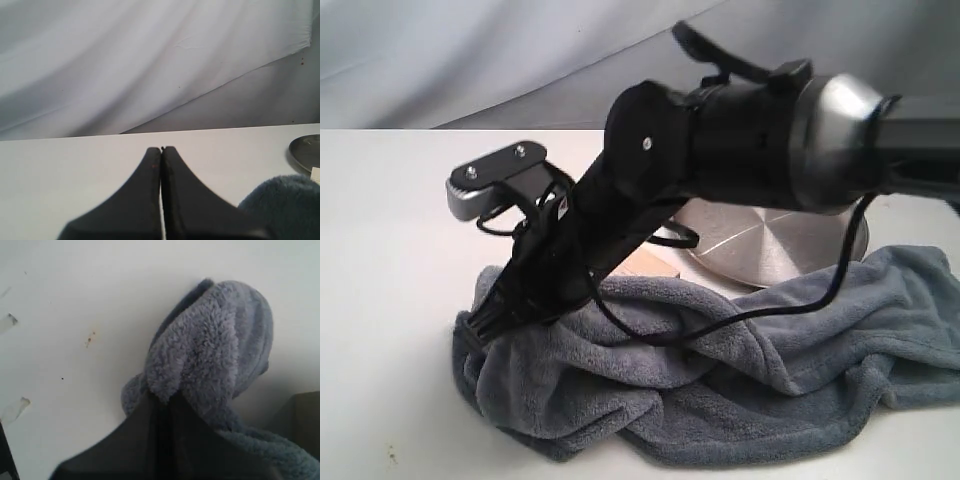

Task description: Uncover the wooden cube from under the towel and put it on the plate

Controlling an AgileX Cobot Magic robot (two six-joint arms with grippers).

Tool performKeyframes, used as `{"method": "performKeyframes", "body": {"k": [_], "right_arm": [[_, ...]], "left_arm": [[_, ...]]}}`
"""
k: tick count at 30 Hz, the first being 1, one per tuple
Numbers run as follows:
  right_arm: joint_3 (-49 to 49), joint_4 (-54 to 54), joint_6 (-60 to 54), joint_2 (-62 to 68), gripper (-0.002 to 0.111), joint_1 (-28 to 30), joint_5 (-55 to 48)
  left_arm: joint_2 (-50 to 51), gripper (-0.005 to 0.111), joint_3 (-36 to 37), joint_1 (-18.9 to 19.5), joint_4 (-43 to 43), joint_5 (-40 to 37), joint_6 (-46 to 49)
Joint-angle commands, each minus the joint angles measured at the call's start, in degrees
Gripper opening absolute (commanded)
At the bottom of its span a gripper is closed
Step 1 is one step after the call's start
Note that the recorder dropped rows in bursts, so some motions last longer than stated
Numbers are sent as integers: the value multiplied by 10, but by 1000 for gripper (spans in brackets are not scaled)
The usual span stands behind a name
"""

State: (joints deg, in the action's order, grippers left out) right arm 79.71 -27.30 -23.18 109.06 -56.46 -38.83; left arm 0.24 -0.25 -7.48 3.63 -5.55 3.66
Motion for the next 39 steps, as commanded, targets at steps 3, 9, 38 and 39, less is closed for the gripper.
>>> {"method": "performKeyframes", "body": {"k": [3,9,38,39], "right_arm": [[2,21,32,61,0,-1,-17],[2,80,86,87,0,-1,-44],[2,318,226,-50,57,0,-43],[2,360,262,-50,57,0,-45]], "left_arm": [[-2,0,3,1,1,6,-1],[-2,0,3,1,1,6,-1],[-2,0,3,1,1,6,-1],[-2,0,3,1,1,6,-1]]}}
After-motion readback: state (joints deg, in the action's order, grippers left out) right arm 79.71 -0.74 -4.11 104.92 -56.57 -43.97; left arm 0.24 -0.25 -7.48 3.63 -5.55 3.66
